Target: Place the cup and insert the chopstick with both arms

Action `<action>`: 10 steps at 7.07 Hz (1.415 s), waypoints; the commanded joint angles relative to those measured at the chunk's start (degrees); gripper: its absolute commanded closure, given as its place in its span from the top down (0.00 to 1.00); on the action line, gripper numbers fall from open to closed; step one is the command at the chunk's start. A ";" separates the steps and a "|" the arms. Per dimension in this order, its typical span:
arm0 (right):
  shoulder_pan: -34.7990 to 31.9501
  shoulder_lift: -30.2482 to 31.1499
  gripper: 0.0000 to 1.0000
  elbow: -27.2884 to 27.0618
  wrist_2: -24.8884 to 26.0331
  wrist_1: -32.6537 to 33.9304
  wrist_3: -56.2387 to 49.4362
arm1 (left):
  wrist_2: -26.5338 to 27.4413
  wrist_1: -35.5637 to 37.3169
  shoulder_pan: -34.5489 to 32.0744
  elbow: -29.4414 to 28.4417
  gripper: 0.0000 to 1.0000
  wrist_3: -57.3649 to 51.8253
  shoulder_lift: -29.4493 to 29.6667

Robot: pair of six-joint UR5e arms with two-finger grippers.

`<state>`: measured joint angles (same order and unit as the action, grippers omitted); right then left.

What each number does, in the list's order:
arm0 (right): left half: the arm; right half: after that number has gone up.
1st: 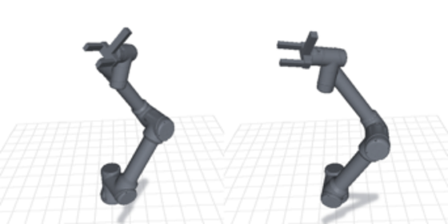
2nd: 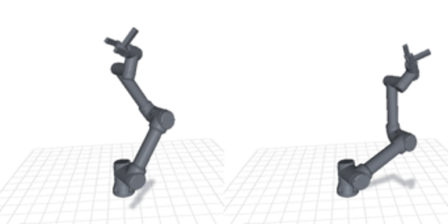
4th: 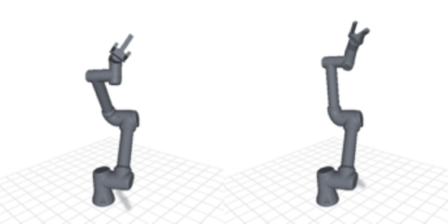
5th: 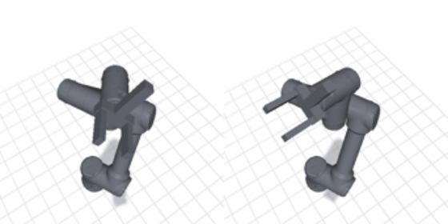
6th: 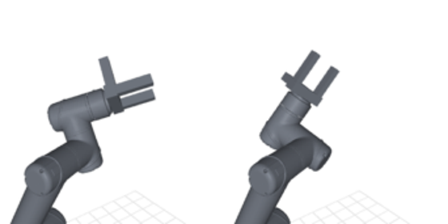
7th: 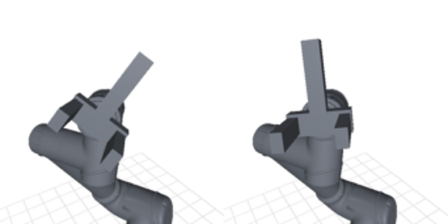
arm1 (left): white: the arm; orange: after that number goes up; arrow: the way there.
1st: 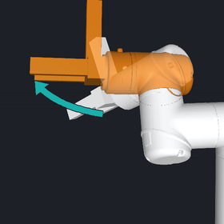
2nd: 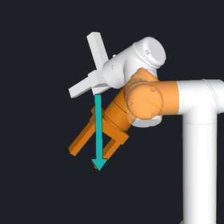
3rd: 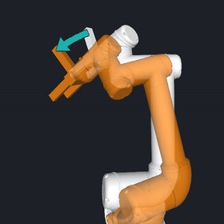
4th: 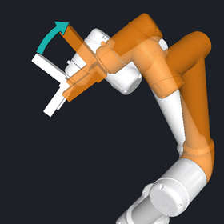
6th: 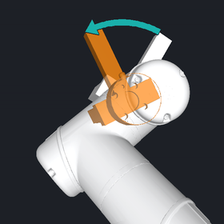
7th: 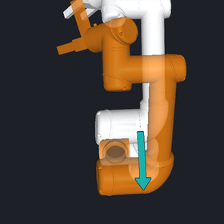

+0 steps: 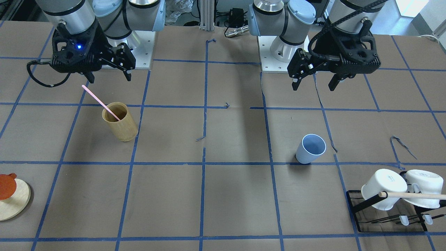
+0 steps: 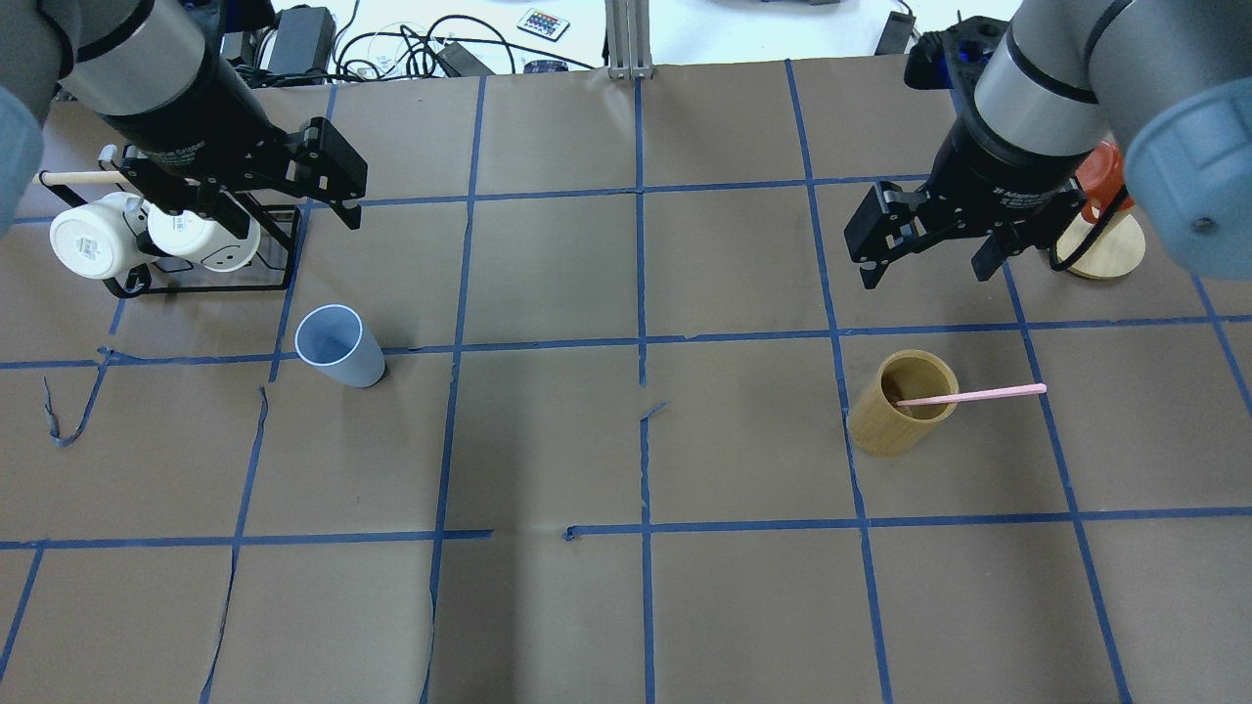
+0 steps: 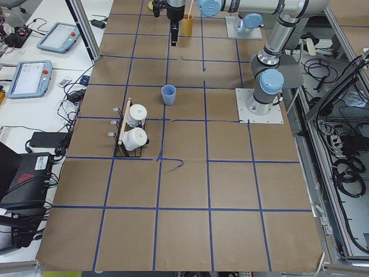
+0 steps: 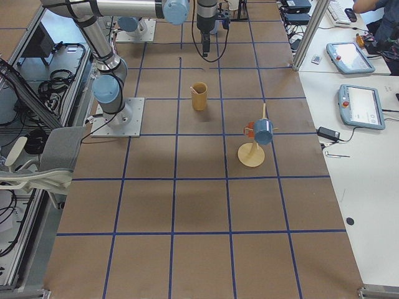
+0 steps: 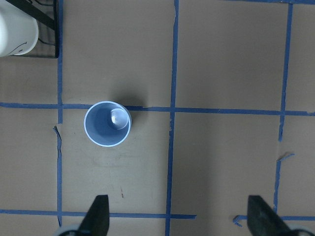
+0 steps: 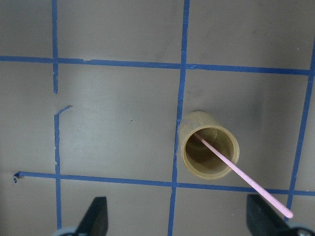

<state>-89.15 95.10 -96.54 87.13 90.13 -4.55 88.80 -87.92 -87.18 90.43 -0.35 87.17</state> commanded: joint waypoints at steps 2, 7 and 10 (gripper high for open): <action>0.11 -0.18 1.00 -0.14 0.84 -0.30 -0.63 | 0.06 -0.06 0.00 0.10 1.00 0.09 0.10; -0.32 -0.36 1.00 -0.58 0.76 -0.83 -2.21 | -0.03 -0.68 -0.27 0.10 1.00 0.00 0.10; -0.41 -1.32 1.00 -2.42 0.76 -0.49 -1.51 | 0.06 -0.24 -0.27 1.77 1.00 0.00 -0.77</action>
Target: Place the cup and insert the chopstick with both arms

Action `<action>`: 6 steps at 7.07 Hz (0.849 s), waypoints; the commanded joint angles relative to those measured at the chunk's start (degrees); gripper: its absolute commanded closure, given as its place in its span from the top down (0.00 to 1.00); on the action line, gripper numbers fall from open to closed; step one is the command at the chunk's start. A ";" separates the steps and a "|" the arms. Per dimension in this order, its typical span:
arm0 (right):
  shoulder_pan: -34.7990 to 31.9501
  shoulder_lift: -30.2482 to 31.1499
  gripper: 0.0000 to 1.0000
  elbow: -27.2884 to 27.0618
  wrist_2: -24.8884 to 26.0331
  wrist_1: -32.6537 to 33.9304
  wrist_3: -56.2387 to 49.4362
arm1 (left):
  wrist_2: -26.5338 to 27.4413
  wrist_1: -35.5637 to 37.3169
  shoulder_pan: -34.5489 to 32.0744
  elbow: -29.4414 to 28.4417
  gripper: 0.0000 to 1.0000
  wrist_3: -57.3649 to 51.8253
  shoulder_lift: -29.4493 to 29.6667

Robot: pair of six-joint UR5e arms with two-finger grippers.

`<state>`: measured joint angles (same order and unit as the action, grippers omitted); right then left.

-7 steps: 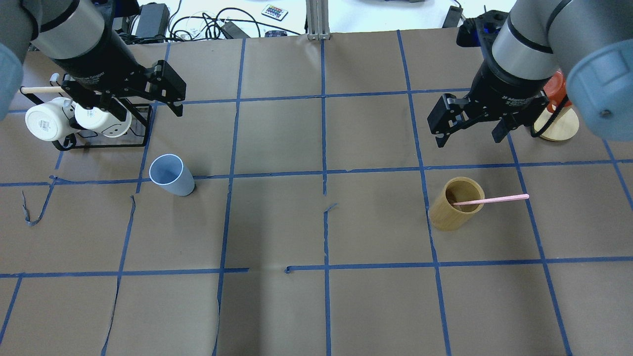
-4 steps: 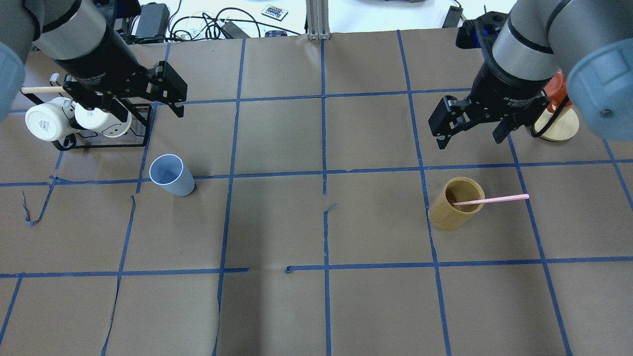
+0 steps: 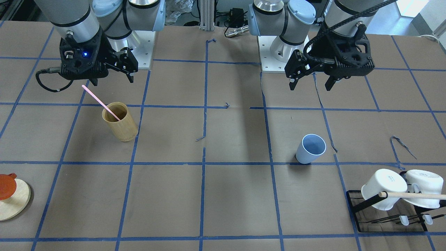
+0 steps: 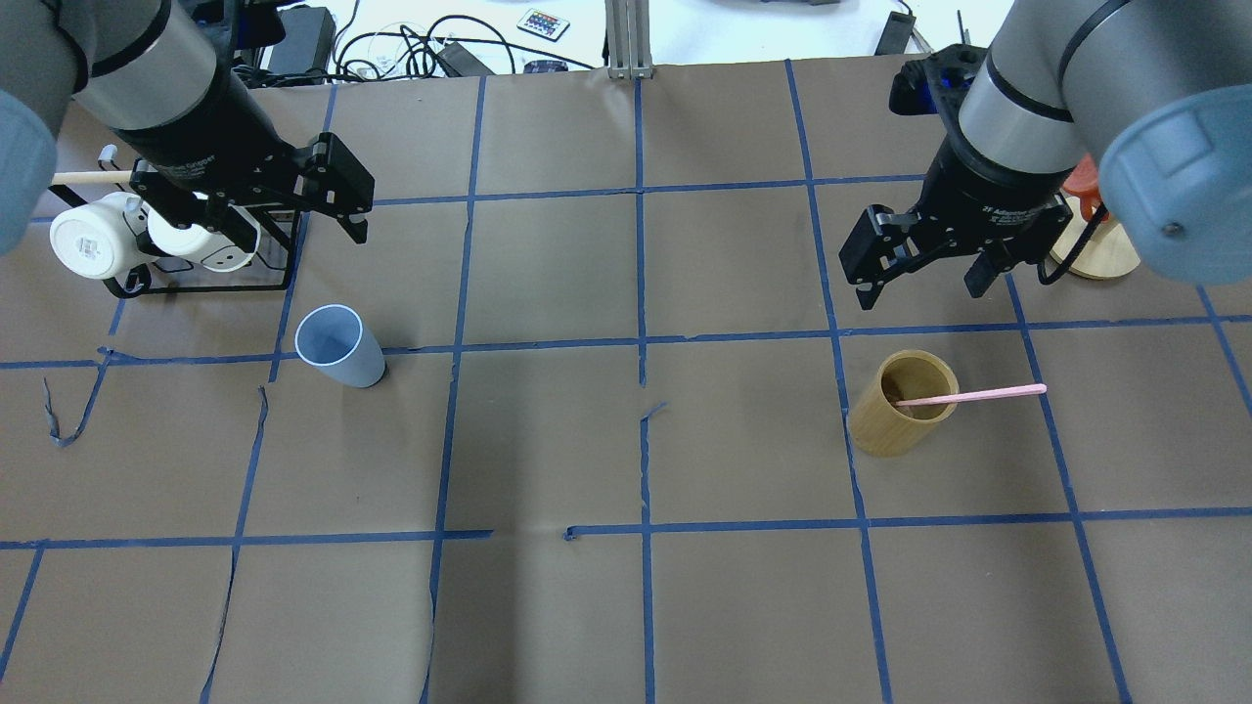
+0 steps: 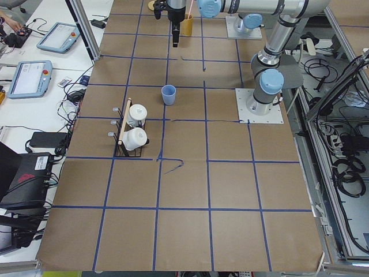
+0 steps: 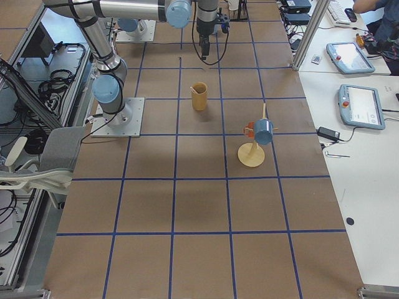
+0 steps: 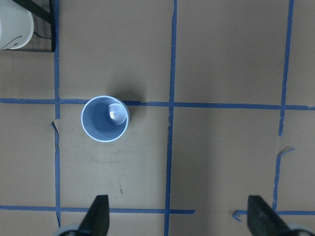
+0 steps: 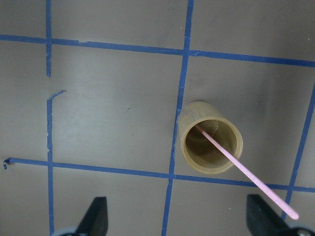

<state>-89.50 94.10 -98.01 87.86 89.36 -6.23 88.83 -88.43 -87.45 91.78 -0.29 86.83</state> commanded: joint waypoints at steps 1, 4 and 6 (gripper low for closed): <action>-0.06 -0.76 1.00 -0.87 -0.32 0.73 0.34 | 0.03 0.28 -0.09 0.59 1.00 -0.15 -0.69; 0.12 0.29 1.00 0.80 -0.50 0.04 0.69 | -0.06 0.28 -0.09 0.77 1.00 -0.15 -0.78; 0.21 2.14 1.00 2.12 0.37 -3.11 0.69 | -0.15 0.62 1.05 1.47 1.00 -5.99 -0.26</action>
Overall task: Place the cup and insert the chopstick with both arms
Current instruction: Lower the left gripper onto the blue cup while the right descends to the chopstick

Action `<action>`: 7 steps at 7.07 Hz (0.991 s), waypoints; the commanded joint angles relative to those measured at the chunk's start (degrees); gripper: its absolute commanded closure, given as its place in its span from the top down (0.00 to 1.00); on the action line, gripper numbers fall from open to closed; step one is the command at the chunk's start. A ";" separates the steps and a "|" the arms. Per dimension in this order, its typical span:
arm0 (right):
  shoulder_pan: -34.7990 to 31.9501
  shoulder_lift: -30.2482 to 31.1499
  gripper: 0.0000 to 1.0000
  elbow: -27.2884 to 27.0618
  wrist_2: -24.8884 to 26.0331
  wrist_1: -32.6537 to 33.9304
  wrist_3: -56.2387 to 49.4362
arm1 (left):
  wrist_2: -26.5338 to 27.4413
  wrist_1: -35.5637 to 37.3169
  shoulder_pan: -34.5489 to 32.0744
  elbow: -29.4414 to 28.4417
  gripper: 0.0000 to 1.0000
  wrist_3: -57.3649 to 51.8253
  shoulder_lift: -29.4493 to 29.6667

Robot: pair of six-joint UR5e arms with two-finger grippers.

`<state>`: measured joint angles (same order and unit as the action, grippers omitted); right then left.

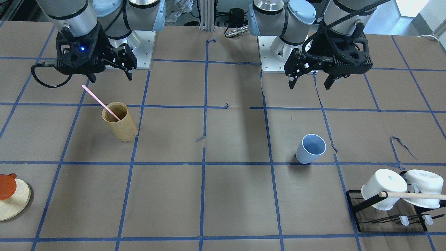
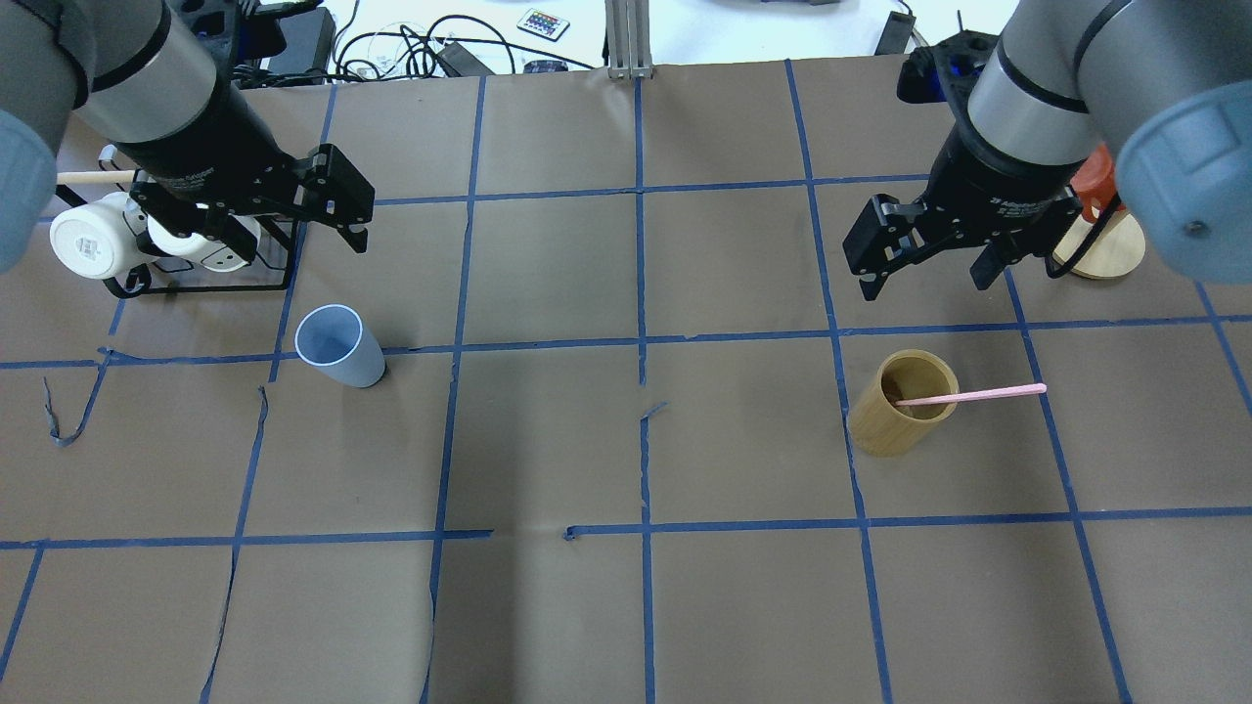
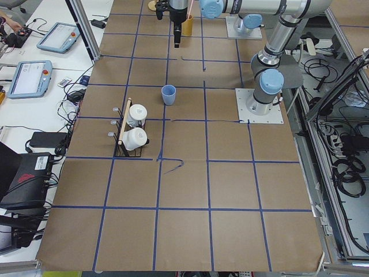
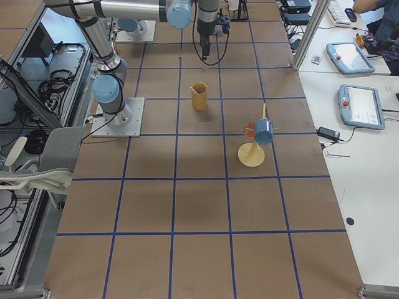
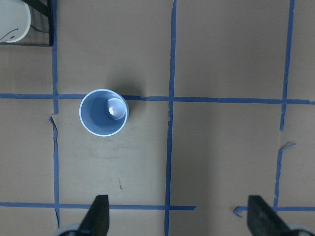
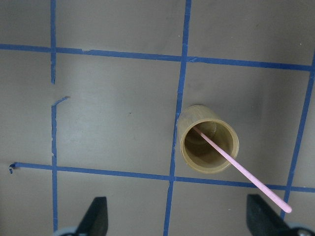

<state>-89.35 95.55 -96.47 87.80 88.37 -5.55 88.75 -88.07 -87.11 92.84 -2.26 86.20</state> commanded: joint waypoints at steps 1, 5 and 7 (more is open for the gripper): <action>0.23 0.34 1.00 0.58 0.53 -3.89 0.01 | 0.02 0.26 3.06 2.85 1.00 -6.85 0.54; 0.75 -3.87 1.00 -0.29 16.79 -3.73 -5.50 | 0.02 19.50 13.98 14.30 1.00 -14.62 5.88; 2.85 -10.00 1.00 -1.26 20.65 -3.90 -20.16 | 0.11 20.82 14.07 14.39 0.98 -12.09 10.10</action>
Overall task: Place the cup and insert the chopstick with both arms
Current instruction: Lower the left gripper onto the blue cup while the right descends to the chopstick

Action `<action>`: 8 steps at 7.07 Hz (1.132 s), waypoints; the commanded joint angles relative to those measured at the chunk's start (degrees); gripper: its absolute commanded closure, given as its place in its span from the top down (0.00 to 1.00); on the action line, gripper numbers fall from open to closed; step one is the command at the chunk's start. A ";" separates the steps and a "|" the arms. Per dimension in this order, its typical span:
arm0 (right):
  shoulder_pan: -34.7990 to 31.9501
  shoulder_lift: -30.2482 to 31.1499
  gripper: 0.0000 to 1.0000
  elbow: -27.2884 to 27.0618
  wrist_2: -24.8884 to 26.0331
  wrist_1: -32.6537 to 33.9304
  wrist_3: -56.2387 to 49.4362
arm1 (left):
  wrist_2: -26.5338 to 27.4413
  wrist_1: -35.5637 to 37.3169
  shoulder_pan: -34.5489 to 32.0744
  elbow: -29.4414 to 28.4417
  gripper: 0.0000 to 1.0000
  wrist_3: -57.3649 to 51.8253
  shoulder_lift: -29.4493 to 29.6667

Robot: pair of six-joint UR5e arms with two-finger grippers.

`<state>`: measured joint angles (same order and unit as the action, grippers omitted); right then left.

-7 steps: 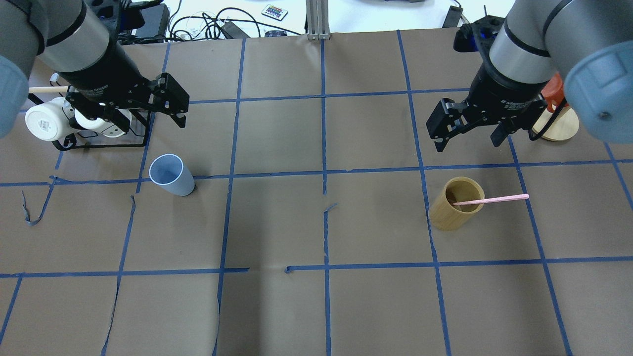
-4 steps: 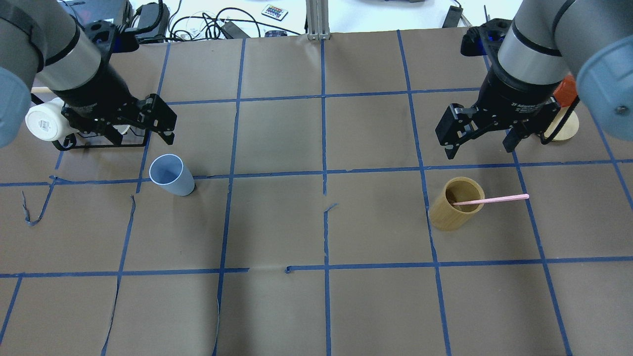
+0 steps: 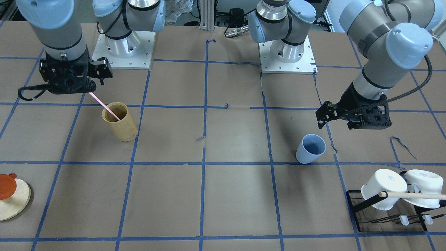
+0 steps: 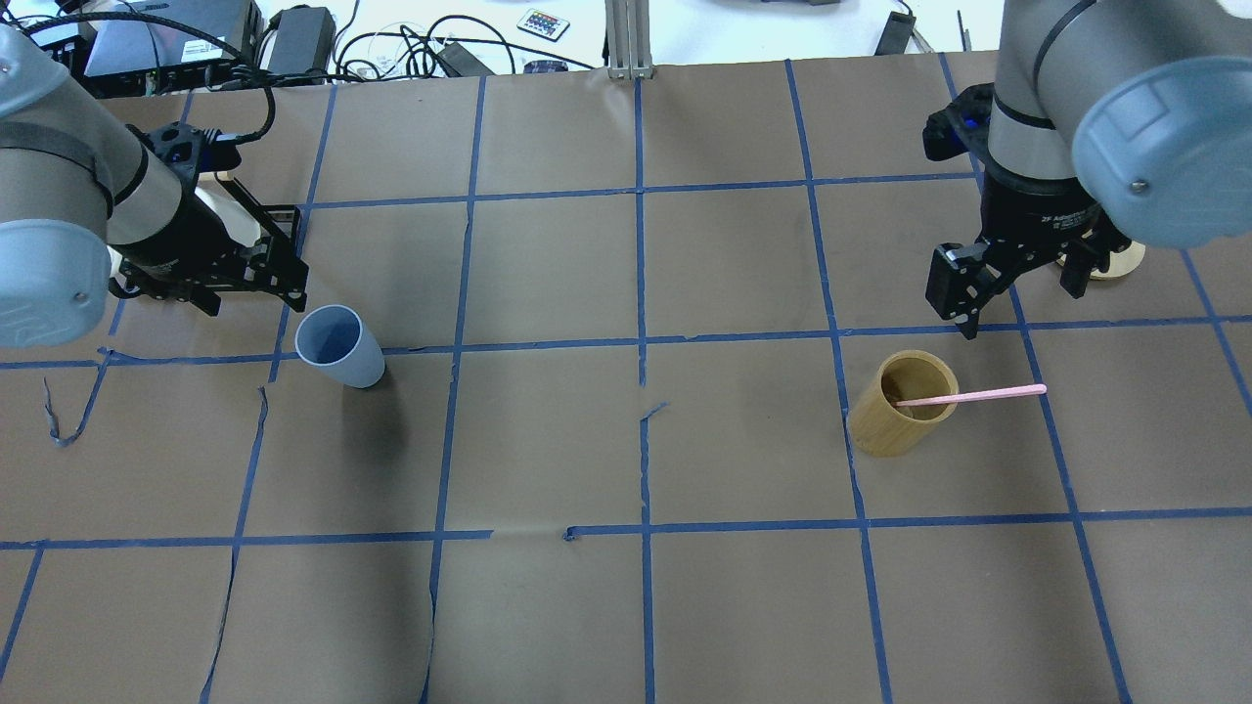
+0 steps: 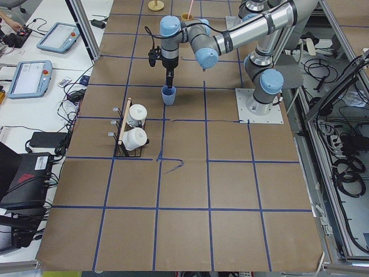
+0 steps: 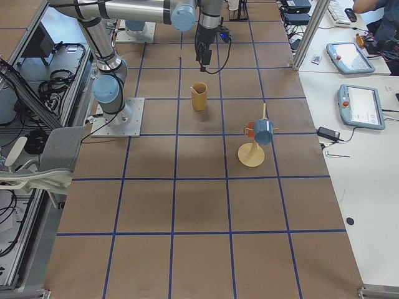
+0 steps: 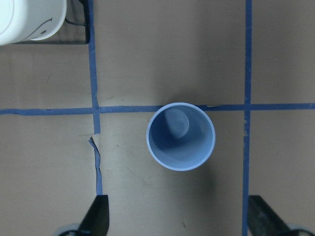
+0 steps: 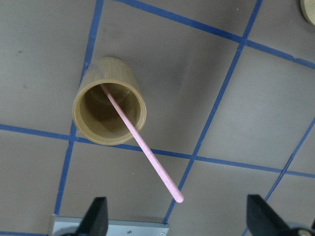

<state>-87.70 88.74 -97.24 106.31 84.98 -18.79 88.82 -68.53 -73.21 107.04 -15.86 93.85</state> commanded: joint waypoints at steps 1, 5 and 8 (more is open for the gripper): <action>1.39 -3.40 1.00 -1.37 2.58 -0.69 -7.74 | 0.12 3.81 0.17 0.27 0.98 3.10 4.48; 1.57 -2.79 0.80 -7.52 2.76 -0.69 -8.63 | 0.04 10.83 0.26 5.71 0.79 3.46 8.09; 1.48 -2.26 0.60 -9.72 2.41 0.36 -7.84 | -0.05 12.89 0.17 6.60 0.00 4.08 9.59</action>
<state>-86.17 86.41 -106.31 108.80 84.79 -26.76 88.84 -56.09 -72.97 113.44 -12.10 103.11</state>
